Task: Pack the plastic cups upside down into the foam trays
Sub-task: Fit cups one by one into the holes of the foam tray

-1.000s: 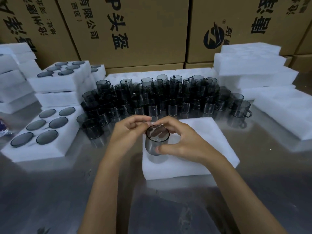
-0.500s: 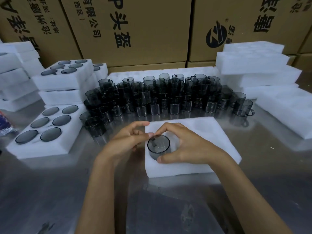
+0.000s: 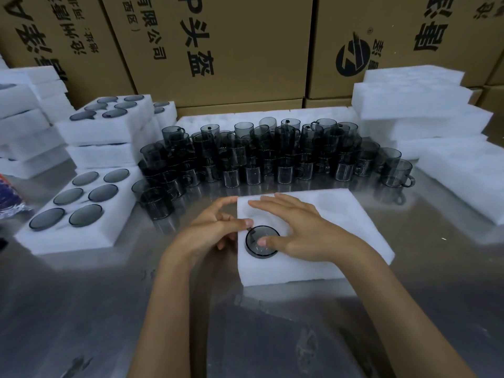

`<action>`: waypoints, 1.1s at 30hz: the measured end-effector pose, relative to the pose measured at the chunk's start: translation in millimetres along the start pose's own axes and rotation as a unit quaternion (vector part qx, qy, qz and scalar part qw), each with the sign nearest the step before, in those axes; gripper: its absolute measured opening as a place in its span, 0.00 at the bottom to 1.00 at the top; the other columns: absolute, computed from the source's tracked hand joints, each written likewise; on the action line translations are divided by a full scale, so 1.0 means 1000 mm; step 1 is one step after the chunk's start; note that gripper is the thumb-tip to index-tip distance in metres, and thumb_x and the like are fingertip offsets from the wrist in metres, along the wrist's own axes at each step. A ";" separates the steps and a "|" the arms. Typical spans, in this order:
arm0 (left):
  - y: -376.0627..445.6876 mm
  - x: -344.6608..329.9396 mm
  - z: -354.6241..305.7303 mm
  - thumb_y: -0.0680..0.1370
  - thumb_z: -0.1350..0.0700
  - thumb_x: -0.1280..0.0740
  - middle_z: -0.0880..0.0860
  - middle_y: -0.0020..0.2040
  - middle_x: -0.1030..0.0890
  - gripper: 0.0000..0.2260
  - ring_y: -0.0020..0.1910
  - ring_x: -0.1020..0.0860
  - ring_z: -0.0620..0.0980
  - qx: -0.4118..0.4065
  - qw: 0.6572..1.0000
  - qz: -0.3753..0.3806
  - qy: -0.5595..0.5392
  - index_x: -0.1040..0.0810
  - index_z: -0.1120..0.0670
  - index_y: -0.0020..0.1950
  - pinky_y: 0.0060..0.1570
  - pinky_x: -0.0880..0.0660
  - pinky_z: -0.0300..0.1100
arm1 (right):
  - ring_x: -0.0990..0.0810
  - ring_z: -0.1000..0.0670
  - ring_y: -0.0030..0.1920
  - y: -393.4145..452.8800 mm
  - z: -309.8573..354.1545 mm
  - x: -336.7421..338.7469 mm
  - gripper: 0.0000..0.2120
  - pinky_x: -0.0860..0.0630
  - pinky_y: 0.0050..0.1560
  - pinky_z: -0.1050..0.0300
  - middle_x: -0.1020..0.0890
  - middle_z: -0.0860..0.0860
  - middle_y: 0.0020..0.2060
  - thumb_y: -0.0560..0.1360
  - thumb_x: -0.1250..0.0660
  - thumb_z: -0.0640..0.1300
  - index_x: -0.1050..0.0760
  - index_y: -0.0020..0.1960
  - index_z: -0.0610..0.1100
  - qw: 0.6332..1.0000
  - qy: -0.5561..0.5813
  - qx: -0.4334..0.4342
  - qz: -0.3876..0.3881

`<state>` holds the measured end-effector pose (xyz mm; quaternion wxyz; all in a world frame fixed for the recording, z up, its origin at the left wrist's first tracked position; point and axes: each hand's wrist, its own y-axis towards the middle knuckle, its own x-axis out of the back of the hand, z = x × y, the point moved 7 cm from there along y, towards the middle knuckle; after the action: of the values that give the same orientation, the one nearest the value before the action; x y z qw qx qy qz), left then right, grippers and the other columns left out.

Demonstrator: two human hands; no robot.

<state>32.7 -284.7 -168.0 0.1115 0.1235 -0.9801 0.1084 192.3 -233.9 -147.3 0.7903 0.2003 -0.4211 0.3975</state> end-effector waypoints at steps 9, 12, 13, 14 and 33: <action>-0.004 0.048 -0.012 0.76 0.60 0.28 0.58 0.60 0.20 0.16 0.62 0.23 0.56 -0.100 0.946 -0.305 0.045 0.20 0.51 0.62 0.67 0.29 0.51 | 0.36 0.67 0.70 -0.004 -0.009 0.011 0.23 0.40 0.65 0.70 0.26 0.67 0.67 0.73 0.31 0.65 0.25 0.67 0.62 0.983 0.128 0.012 -0.130; -0.021 0.086 -0.002 0.74 0.62 0.32 0.65 0.71 0.32 0.25 0.72 0.36 0.63 -0.068 0.853 -0.486 0.176 0.28 0.58 0.72 0.73 0.42 0.50 | 0.27 0.65 0.65 -0.005 -0.016 0.018 0.16 0.33 0.64 0.66 0.22 0.65 0.62 0.77 0.34 0.63 0.22 0.62 0.60 0.964 0.199 -0.014 -0.178; -0.019 0.092 0.007 0.74 0.62 0.32 0.66 0.74 0.37 0.28 0.74 0.40 0.64 -0.046 0.856 -0.485 0.171 0.32 0.59 0.75 0.75 0.45 0.50 | 0.25 0.64 0.63 -0.005 -0.017 0.018 0.15 0.31 0.64 0.64 0.21 0.65 0.61 0.78 0.35 0.62 0.21 0.62 0.59 0.960 0.212 -0.020 -0.183; -0.016 0.094 0.017 0.74 0.63 0.33 0.66 0.75 0.41 0.30 0.75 0.42 0.64 -0.026 0.864 -0.477 0.160 0.36 0.60 0.77 0.76 0.46 0.50 | 0.23 0.63 0.60 -0.005 -0.017 0.018 0.14 0.30 0.63 0.64 0.20 0.65 0.61 0.78 0.35 0.61 0.21 0.61 0.58 0.957 0.222 -0.024 -0.183; -0.021 -0.005 -0.055 0.68 0.52 0.20 0.30 0.58 0.24 0.32 0.57 0.24 0.32 -0.272 0.910 -0.299 0.092 0.30 0.34 0.66 0.55 0.25 0.35 | 0.23 0.62 0.61 -0.011 -0.018 0.033 0.23 0.26 0.52 0.71 0.24 0.62 0.64 0.80 0.32 0.43 0.30 0.72 0.58 0.901 0.358 -0.011 -0.246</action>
<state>53.9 -290.6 -113.3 0.2578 0.3651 -0.8743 -0.1895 220.8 -213.7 -129.9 0.9624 0.1329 -0.0514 0.2311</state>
